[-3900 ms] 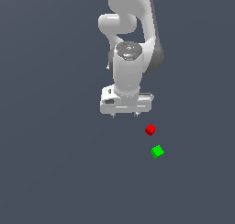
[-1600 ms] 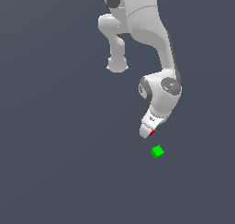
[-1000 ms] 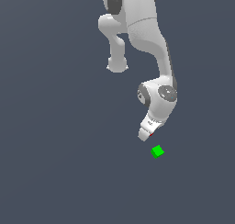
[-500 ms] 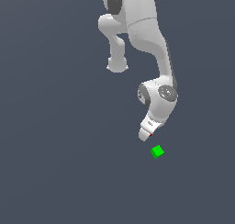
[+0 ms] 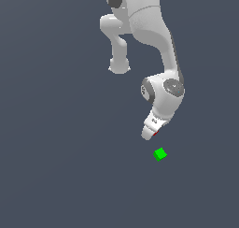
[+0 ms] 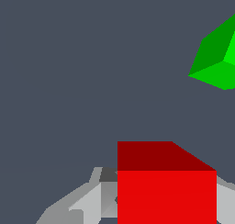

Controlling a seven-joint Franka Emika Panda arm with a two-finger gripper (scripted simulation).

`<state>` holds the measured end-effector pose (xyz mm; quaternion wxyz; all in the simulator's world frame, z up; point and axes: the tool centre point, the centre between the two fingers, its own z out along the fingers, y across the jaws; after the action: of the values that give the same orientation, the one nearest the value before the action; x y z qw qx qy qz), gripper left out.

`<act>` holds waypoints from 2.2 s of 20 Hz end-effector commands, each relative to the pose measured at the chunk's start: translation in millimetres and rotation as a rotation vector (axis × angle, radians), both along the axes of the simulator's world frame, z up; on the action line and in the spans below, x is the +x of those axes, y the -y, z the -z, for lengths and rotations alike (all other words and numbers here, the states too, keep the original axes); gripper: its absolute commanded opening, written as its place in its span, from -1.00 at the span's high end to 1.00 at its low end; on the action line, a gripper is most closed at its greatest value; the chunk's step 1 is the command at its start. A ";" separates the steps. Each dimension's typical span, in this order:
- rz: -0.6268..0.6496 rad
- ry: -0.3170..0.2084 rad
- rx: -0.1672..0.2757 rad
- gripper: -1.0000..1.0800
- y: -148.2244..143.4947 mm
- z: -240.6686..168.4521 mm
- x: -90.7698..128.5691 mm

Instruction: Stack the red cube on top of the green cube.

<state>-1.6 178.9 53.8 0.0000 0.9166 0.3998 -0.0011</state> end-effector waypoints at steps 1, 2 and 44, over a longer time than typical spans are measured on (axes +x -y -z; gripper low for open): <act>0.000 0.002 0.000 1.00 0.0 -18.8 0.2; 0.000 0.002 0.000 1.00 -0.2 -26.0 0.1; 0.001 0.002 0.000 1.00 -9.0 -16.9 97.3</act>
<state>90.2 187.2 72.4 0.0004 0.9168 0.3995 -0.0007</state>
